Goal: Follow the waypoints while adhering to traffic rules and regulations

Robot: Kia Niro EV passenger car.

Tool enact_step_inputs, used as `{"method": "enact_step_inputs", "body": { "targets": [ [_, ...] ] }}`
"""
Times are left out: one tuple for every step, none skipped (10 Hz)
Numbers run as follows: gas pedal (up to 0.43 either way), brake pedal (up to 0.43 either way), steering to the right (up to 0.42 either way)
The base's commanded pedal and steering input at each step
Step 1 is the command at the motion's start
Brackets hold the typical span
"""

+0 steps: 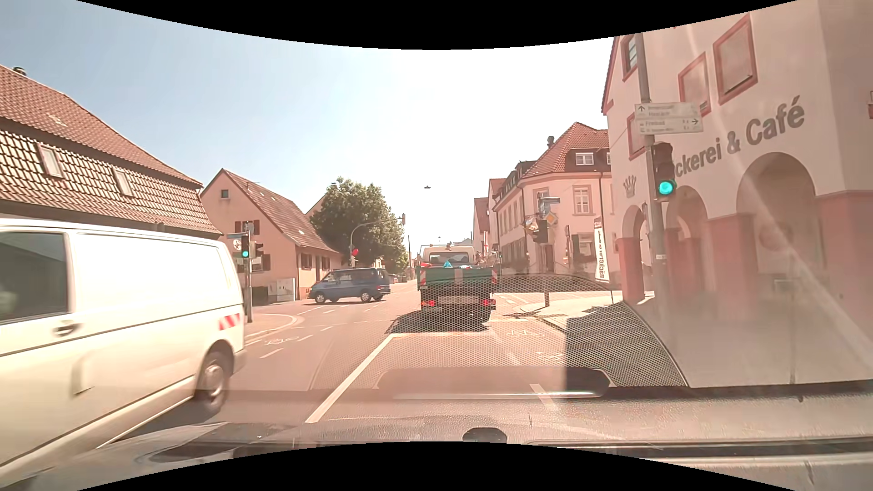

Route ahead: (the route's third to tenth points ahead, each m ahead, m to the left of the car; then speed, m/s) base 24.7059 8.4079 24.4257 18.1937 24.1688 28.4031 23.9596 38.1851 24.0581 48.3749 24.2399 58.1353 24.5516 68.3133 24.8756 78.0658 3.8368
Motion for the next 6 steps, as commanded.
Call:
{"method": "enact_step_inputs", "body": {
  "targets": [
    [0.11,0.0,-0.001],
    [0.11,0.0,-0.001],
    [0.11,0.0,-0.001],
    [0.11,0.0,0.0],
    [0.11,0.0,0.0],
    [0.11,0.0,0.0]
  ]
}}
